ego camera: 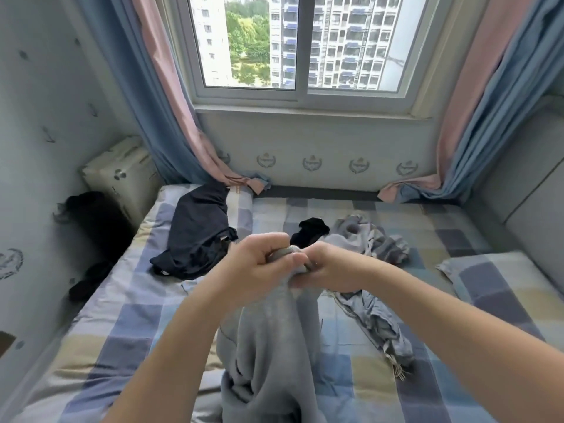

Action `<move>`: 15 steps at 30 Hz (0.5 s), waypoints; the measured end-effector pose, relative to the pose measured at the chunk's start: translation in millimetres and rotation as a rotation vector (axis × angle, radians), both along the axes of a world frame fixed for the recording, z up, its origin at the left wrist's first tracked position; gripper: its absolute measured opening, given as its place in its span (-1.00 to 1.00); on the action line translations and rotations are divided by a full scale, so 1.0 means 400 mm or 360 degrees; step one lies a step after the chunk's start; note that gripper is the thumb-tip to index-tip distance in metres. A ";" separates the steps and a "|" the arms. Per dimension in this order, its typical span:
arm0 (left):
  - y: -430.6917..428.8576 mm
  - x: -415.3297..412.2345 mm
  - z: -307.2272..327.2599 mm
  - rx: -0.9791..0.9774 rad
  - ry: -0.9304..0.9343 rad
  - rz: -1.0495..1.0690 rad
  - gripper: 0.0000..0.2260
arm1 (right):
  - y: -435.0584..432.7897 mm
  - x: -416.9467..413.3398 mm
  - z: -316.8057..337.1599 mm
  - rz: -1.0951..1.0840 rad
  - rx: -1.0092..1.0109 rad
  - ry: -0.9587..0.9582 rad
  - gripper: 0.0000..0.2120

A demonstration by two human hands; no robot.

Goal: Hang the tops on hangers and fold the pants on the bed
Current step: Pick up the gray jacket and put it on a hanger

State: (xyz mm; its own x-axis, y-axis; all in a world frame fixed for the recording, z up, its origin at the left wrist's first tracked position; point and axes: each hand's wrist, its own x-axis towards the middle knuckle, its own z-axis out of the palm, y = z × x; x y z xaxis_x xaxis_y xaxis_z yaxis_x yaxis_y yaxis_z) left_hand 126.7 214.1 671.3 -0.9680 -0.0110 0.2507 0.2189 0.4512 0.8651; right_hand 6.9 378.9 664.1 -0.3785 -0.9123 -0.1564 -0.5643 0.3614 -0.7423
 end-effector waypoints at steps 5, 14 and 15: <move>-0.049 0.003 -0.055 0.0080 -0.0297 0.0056 -0.55 | 0.036 -0.056 0.035 -0.0142 -0.0271 0.0401 -0.80; -0.029 0.004 -0.203 0.0215 -0.0797 0.0144 -0.61 | 0.081 -0.185 0.053 -0.0679 -0.0570 0.0335 -0.78; -0.019 -0.004 -0.195 0.0296 -0.0710 0.0260 -0.61 | 0.082 -0.187 0.038 -0.0764 -0.0546 0.0309 -0.79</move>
State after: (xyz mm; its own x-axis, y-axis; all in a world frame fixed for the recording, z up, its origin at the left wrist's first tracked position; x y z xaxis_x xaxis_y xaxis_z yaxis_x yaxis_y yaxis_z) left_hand 125.2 206.5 593.4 -0.9623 -0.1762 -0.2071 -0.2505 0.2783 0.9273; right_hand -68.0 411.5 679.4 -0.7513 -0.6192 0.2284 -0.5342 0.3673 -0.7614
